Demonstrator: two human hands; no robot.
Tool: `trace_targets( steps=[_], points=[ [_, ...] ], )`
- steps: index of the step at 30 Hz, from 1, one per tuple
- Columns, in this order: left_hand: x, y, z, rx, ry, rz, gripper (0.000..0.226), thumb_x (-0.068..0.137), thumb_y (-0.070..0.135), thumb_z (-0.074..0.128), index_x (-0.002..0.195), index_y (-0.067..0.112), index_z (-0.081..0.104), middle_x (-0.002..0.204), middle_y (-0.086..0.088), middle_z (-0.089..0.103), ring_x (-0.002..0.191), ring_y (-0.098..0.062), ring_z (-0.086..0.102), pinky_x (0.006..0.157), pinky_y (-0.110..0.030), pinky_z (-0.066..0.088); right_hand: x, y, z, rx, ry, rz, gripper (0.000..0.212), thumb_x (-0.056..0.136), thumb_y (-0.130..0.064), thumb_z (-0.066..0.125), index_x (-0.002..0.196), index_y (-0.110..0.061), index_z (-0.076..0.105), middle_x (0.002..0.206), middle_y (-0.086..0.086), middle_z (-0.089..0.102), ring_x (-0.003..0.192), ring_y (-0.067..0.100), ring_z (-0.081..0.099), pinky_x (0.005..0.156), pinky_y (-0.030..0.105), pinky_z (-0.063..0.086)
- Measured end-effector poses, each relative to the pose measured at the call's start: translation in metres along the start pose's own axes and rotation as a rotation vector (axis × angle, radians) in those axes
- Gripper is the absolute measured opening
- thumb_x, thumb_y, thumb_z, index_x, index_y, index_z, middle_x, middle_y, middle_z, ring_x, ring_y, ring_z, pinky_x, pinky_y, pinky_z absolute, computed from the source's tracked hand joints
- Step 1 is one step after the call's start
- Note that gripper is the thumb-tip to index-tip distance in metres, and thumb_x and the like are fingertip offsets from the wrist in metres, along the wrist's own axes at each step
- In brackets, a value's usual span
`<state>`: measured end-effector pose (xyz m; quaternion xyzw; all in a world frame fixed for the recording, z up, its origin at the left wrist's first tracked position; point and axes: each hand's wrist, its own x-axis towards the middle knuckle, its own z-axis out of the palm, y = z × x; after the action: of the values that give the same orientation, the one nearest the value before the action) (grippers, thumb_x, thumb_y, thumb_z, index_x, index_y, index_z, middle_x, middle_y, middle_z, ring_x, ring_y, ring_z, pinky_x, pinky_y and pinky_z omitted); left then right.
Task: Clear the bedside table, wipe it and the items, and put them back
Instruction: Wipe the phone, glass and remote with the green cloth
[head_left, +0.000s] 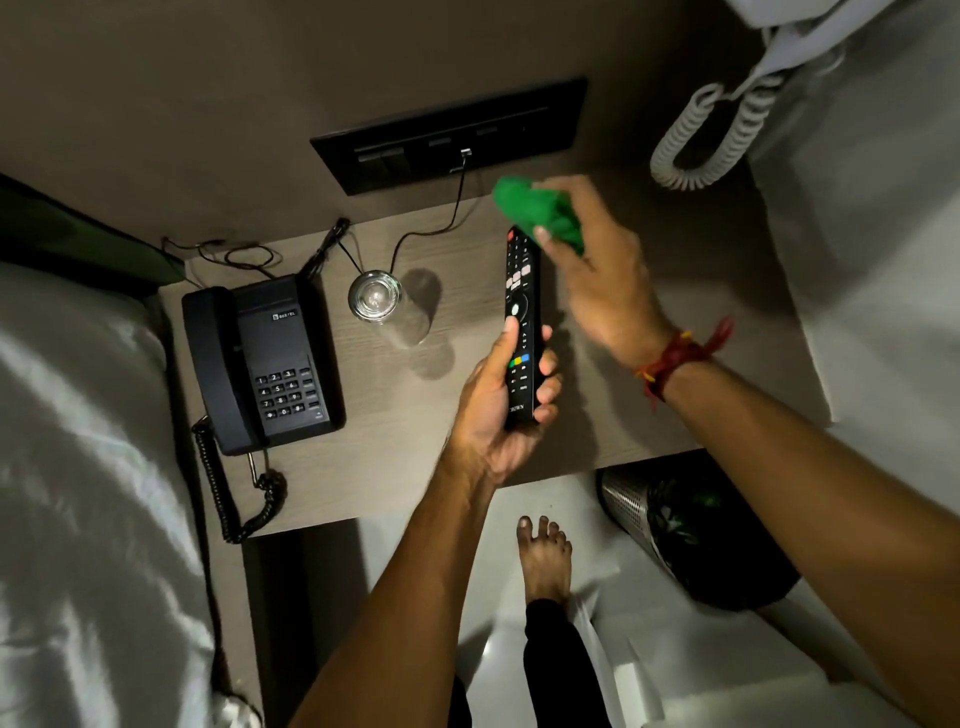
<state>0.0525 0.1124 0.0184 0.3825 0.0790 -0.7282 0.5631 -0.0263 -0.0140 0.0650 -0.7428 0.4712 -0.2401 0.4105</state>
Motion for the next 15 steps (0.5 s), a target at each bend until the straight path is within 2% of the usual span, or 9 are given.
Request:
trace_targets(
  steps=[2, 4, 6, 8, 9, 10, 12, 15],
  points=[
    [0.003, 0.003, 0.001, -0.014, 0.025, 0.024, 0.035, 0.106, 0.046, 0.042, 0.100, 0.016, 0.060, 0.069, 0.002, 0.054, 0.046, -0.005, 0.051, 0.035, -0.014, 0.041, -0.019, 0.002, 0.010, -0.107, -0.117, -0.104, 0.043, 0.097, -0.007, 0.058, 0.139, -0.012, 0.053, 0.142, 0.004, 0.060, 0.134, 0.019, 0.053, 0.114, 0.027, 0.039],
    [0.006, 0.007, 0.000, -0.027, 0.083, 0.056, 0.035, 0.104, 0.042, 0.044, 0.094, 0.014, 0.064, 0.066, 0.002, 0.059, 0.047, -0.005, 0.053, 0.036, -0.014, 0.042, -0.049, 0.002, 0.016, -0.125, -0.191, -0.132, 0.050, 0.095, -0.001, 0.056, 0.143, -0.016, 0.051, 0.151, 0.003, 0.052, 0.147, 0.018, 0.039, 0.123, 0.031, 0.031],
    [0.009, 0.011, -0.003, -0.036, 0.147, 0.084, 0.036, 0.104, 0.039, 0.045, 0.095, 0.013, 0.069, 0.074, -0.003, 0.067, 0.061, -0.010, 0.063, 0.050, -0.019, 0.051, -0.078, 0.000, 0.015, -0.053, -0.218, -0.127, 0.052, 0.095, -0.005, 0.054, 0.144, -0.021, 0.050, 0.153, 0.001, 0.050, 0.149, 0.012, 0.035, 0.124, 0.027, 0.029],
    [0.012, 0.016, -0.007, 0.013, 0.175, 0.091, 0.045, 0.105, 0.047, 0.042, 0.104, 0.009, 0.067, 0.092, -0.011, 0.069, 0.087, -0.021, 0.067, 0.079, -0.032, 0.056, -0.100, -0.001, 0.010, 0.051, -0.251, -0.115, 0.044, 0.099, -0.014, 0.055, 0.142, -0.024, 0.051, 0.149, -0.004, 0.053, 0.146, 0.008, 0.039, 0.121, 0.023, 0.032],
    [0.014, 0.018, -0.008, 0.062, 0.183, 0.073, 0.051, 0.103, 0.054, 0.042, 0.105, 0.008, 0.066, 0.095, -0.014, 0.067, 0.093, -0.025, 0.066, 0.088, -0.038, 0.054, -0.107, 0.000, 0.006, 0.112, -0.266, -0.099, 0.040, 0.100, -0.019, 0.056, 0.140, -0.024, 0.054, 0.145, -0.006, 0.057, 0.141, 0.006, 0.045, 0.117, 0.022, 0.037],
    [0.016, 0.020, -0.008, 0.117, 0.196, 0.052, 0.054, 0.101, 0.058, 0.044, 0.103, 0.009, 0.065, 0.095, -0.015, 0.065, 0.092, -0.027, 0.064, 0.090, -0.041, 0.052, -0.111, 0.002, 0.002, 0.187, -0.270, -0.056, 0.036, 0.100, -0.024, 0.058, 0.136, -0.024, 0.056, 0.137, -0.009, 0.062, 0.133, 0.004, 0.053, 0.111, 0.021, 0.042],
    [0.025, 0.022, -0.007, 0.217, 0.257, 0.054, 0.052, 0.099, 0.060, 0.048, 0.106, 0.011, 0.066, 0.091, -0.014, 0.063, 0.084, -0.027, 0.063, 0.082, -0.040, 0.052, -0.112, 0.008, -0.007, 0.404, -0.243, 0.126, 0.032, 0.097, -0.025, 0.061, 0.129, -0.022, 0.059, 0.118, -0.013, 0.070, 0.111, 0.001, 0.065, 0.097, 0.023, 0.053],
    [0.044, 0.020, -0.004, 0.384, 0.405, 0.159, 0.047, 0.102, 0.053, 0.050, 0.109, 0.012, 0.071, 0.099, -0.013, 0.073, 0.087, -0.030, 0.071, 0.081, -0.040, 0.060, -0.107, 0.017, -0.020, 0.747, -0.059, 0.398, 0.022, 0.095, -0.014, 0.061, 0.117, -0.017, 0.064, 0.102, -0.010, 0.076, 0.095, 0.006, 0.072, 0.082, 0.025, 0.061]
  ],
)
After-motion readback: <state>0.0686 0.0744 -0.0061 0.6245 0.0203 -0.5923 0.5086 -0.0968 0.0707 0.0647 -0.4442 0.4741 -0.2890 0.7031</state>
